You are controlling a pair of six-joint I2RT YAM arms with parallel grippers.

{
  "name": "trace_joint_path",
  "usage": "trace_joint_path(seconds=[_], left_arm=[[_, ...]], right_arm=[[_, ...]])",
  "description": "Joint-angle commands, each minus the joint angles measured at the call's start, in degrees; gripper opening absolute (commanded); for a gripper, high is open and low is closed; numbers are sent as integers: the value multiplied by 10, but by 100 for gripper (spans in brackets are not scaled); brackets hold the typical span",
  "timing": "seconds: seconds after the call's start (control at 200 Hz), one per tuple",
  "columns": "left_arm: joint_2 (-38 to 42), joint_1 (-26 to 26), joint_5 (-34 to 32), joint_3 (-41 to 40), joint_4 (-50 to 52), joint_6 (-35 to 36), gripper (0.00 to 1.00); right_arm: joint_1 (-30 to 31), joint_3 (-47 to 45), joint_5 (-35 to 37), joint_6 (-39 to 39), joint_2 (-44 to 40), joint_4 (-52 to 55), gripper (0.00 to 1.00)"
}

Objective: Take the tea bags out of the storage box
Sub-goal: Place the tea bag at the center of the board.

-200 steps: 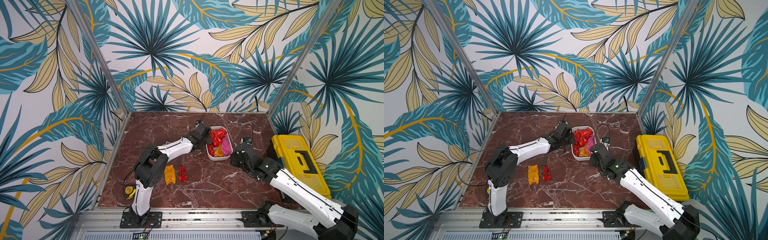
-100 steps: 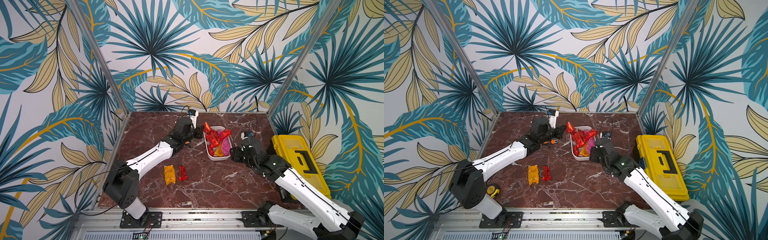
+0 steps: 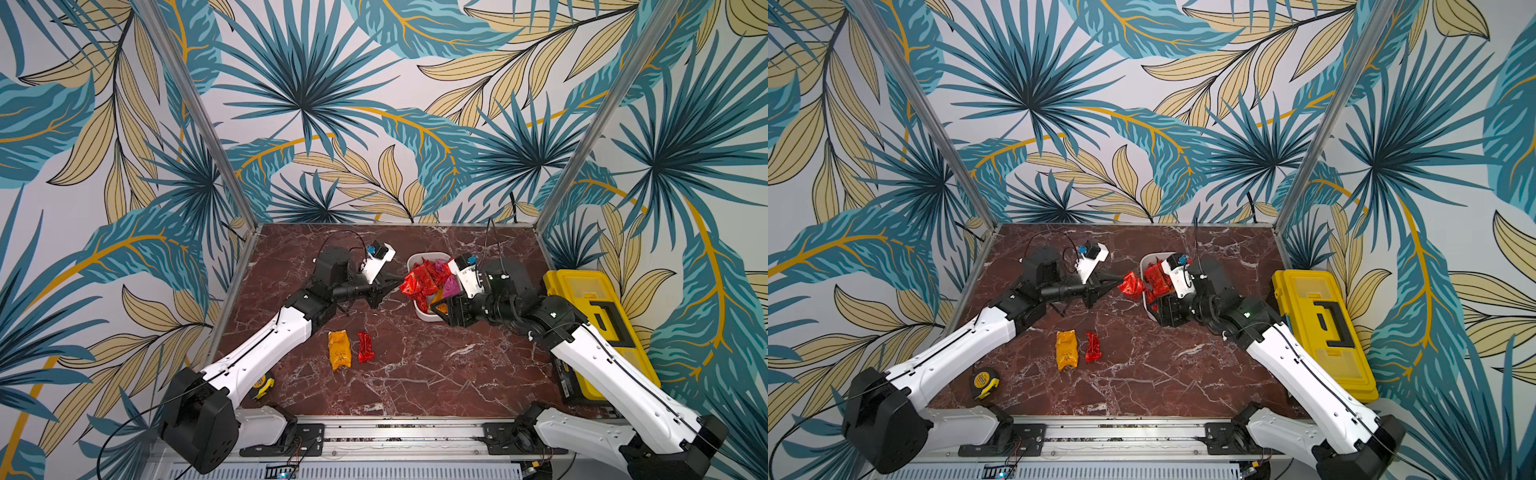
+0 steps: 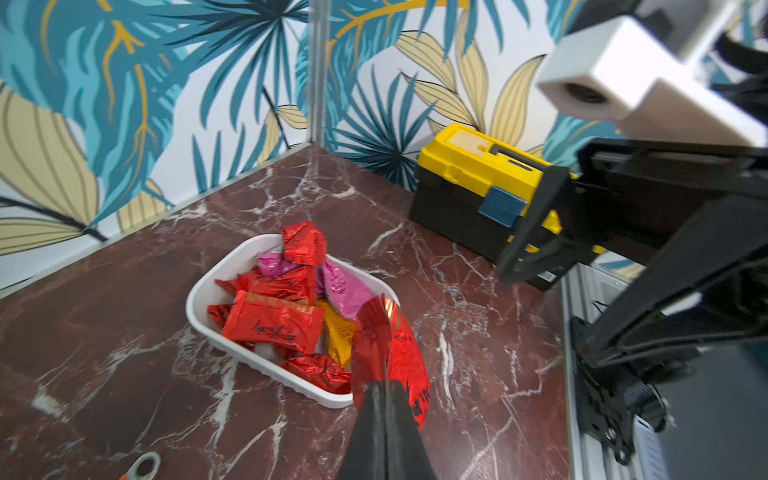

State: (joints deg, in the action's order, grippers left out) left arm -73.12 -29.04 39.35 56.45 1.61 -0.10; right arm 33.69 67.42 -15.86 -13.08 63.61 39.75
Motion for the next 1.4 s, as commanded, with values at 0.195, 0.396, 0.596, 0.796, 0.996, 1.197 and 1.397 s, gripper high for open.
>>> trace_joint_path(seconds=[0.195, 0.396, 0.596, 0.796, 0.996, 1.197, 1.397], left_arm=[[19, 3, 184, -26, 48, 74, 0], [9, 3, 199, -11, 91, 95, 0], [10, 6, 169, 9, 178, 147, 0], [21, 8, 140, 7, 183, 143, 26], [71, 10, 13, -46, 74, 31, 87], [154, 8, -171, -220, -205, -277, 94], [217, 9, -339, -253, -94, -426, 94]], right_arm=[[6, -17, -92, 86, 18, -42, 75], [22, -8, -165, 64, 80, -60, 68], [31, -12, -206, 47, 110, -71, 30], [36, -18, -216, 28, 116, -90, 14], [38, -78, -118, -82, 120, -179, 11], [65, -148, -13, -271, 212, -300, 7], [136, -86, 40, -348, 324, -308, 7]])
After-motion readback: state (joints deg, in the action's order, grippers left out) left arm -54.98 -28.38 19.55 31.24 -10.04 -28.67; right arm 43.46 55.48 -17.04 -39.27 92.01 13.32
